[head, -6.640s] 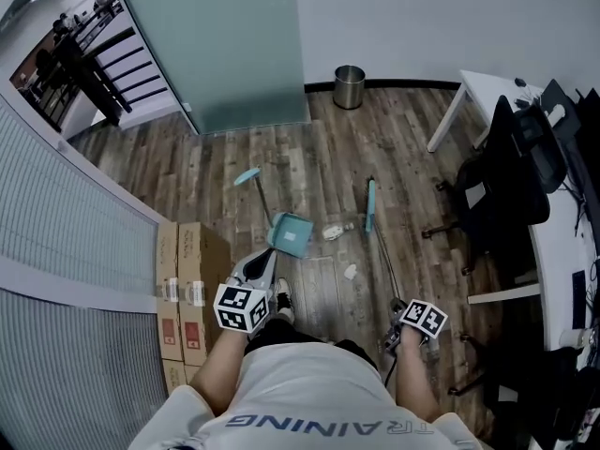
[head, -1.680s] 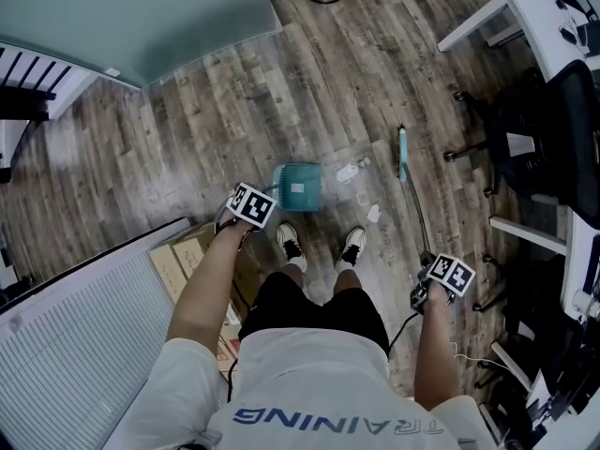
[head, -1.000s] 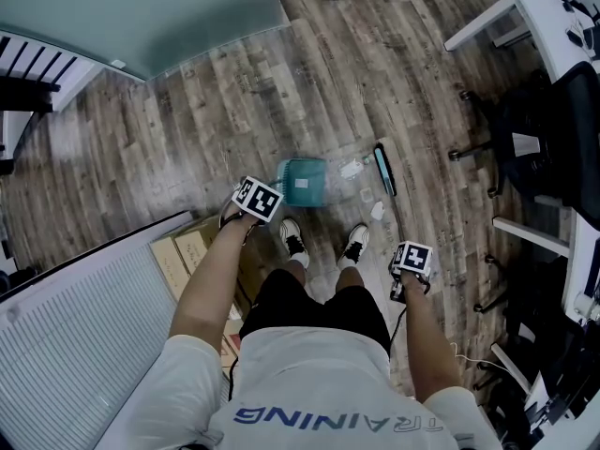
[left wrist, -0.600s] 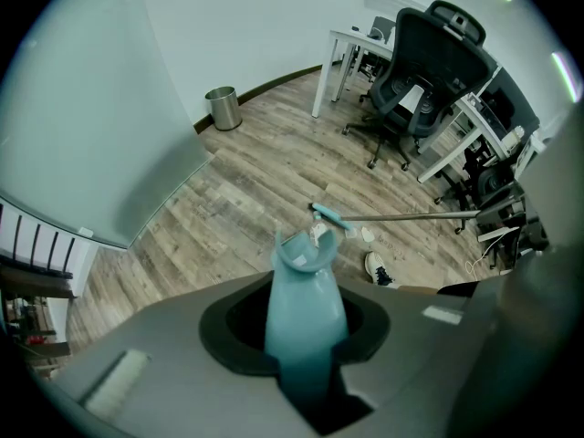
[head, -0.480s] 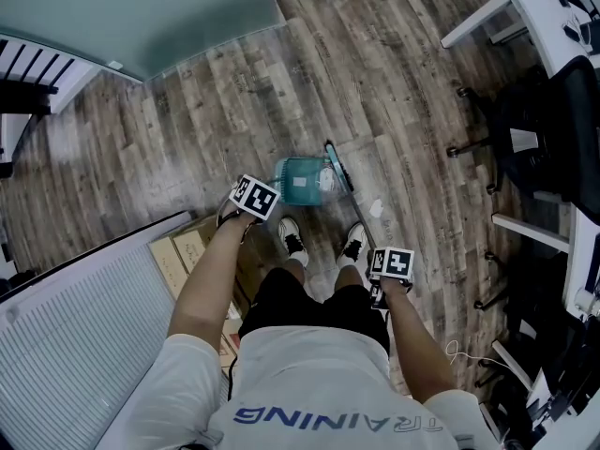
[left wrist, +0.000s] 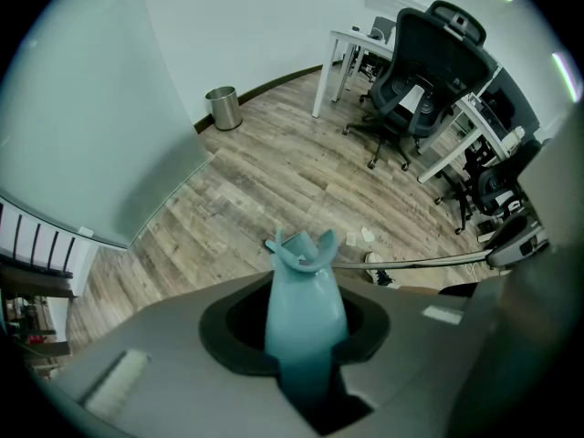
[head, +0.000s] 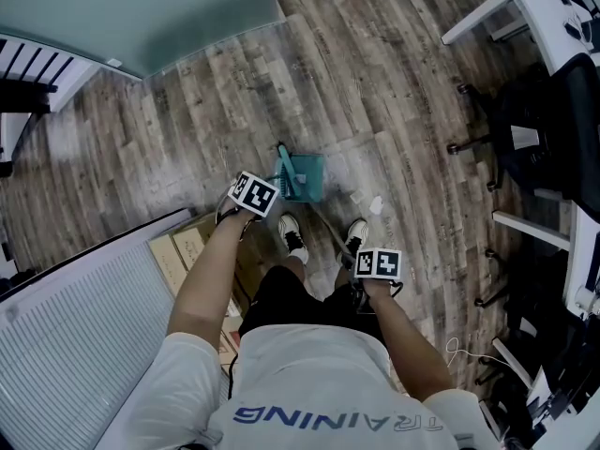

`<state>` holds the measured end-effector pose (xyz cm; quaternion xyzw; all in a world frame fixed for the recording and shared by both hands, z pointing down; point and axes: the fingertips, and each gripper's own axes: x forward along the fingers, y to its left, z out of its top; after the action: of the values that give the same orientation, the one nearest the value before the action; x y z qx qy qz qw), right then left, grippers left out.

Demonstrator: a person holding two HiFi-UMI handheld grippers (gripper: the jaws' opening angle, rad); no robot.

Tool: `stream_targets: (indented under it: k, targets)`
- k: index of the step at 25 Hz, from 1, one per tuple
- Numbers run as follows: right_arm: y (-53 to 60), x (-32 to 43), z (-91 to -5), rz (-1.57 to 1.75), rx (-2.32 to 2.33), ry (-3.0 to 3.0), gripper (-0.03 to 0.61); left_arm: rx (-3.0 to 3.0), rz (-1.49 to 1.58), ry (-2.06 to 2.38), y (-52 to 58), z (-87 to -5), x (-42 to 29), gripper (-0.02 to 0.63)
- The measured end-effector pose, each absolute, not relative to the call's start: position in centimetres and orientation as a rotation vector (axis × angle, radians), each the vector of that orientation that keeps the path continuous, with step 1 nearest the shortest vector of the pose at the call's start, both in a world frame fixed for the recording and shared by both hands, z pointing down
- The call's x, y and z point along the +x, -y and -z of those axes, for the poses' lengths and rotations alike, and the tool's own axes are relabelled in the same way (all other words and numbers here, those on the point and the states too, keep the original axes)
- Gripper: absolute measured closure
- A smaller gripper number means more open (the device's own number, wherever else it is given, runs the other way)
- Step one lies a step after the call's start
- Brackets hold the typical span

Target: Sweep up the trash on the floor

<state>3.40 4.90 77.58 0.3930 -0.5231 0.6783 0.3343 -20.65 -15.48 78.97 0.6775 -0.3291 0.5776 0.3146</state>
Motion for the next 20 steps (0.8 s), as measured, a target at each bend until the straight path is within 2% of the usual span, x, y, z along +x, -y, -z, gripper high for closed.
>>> stream_targets:
  k: [9,20]
  targets:
    - [-5.1,7.4,-76.7,-1.871,1.120,1.332,0.469,1.785,-1.522,0.866,15.3,-78.9,-20.7,0.529]
    - [-8.5,24.6,-75.9,-1.830,1.566,1.062,0.469,1.790,-1.523,0.870,15.3,-79.0,-20.8,0.529]
